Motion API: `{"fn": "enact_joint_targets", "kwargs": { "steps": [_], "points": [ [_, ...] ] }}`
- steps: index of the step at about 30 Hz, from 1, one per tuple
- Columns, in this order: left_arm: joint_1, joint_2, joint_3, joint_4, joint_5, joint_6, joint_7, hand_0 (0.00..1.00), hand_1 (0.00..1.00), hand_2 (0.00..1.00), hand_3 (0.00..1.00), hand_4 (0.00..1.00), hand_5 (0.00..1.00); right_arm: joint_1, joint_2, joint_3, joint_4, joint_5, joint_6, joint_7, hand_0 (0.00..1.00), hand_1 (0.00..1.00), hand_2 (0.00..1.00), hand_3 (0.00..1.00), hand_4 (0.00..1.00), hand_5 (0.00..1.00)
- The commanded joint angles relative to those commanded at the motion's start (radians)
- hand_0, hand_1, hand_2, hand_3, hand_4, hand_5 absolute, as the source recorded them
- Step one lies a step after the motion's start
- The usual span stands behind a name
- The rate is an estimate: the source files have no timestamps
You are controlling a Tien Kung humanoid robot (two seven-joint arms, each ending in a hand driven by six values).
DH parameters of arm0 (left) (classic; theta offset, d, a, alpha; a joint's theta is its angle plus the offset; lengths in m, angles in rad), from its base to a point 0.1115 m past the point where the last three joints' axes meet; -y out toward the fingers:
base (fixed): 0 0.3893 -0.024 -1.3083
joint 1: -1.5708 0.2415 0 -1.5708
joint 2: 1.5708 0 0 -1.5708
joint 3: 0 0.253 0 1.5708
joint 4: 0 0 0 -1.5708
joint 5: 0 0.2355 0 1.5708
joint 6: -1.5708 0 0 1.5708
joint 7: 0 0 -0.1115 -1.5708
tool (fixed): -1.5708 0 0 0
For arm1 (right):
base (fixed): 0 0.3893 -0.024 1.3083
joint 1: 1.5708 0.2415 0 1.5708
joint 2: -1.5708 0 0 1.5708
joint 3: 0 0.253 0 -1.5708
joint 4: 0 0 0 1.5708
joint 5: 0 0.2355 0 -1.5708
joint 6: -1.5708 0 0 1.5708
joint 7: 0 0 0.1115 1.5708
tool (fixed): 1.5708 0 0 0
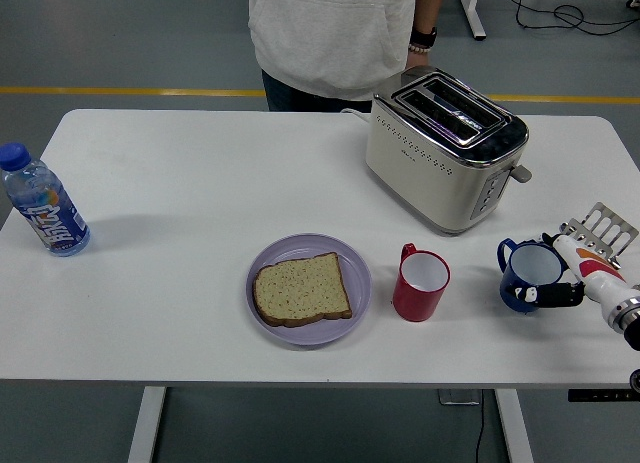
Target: Pick up the cup,pour liquid into bread,place the cup on the desk
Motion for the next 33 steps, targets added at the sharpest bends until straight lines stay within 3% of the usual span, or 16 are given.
{"fn": "enact_joint_targets", "kwargs": {
  "steps": [33],
  "points": [
    [-0.004, 0.007, 0.016, 0.0, -0.021, 0.0, -0.01, 0.694, 0.709, 0.708, 0.565, 0.249, 0.998, 0.037, 0.032, -0.027, -0.047, 0.008, 0.001, 0.004, 0.461, 0.446, 0.565, 0.572, 0.677, 0.073]
  ]
}}
